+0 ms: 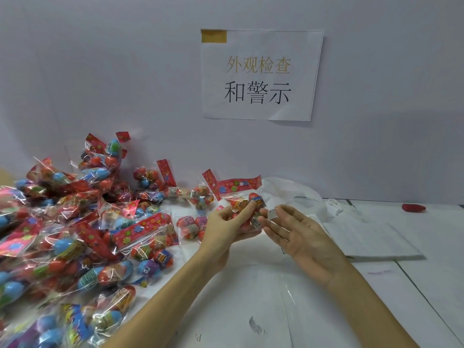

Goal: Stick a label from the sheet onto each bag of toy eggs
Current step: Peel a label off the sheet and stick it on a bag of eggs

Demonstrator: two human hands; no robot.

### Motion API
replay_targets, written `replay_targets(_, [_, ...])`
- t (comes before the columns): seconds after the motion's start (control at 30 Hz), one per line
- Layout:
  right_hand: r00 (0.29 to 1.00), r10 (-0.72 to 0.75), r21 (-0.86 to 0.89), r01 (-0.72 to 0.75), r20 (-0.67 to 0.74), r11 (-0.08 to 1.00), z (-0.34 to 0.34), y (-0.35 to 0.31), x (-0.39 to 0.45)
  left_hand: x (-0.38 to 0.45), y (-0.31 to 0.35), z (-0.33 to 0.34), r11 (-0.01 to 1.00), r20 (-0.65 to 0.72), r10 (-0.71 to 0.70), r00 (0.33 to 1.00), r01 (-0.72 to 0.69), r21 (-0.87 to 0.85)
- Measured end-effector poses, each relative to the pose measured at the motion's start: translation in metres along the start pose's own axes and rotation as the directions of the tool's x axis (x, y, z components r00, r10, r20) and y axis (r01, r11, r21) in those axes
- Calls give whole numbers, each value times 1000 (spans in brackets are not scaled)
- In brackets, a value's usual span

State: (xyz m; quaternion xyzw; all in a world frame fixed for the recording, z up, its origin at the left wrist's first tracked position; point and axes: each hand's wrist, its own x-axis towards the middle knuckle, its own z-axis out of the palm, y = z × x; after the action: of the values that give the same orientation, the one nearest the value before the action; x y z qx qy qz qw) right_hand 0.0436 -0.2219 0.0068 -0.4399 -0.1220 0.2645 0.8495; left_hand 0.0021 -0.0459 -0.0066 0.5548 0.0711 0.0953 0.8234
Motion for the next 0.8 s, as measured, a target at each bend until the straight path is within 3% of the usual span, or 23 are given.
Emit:
replay_targets(0.2, [989, -85, -110, 71, -122, 991, 0, 4, 1, 2, -2, -4, 991, 64, -99, 993, 105, -85])
replay_targets(0.33, [935, -245, -296, 165, -257, 941, -3, 8, 3, 3, -1, -2, 987, 28, -122, 992, 124, -99])
replay_targets(0.47, [939, -252, -244, 195, -232, 950, -4, 6, 2, 4, 0, -2, 988, -3, -107, 994, 106, -116])
replay_targets(0.8, [941, -281, -405, 186, -187, 895, -3, 12, 3, 4, 3, -2, 995, 52, -80, 995, 82, -50])
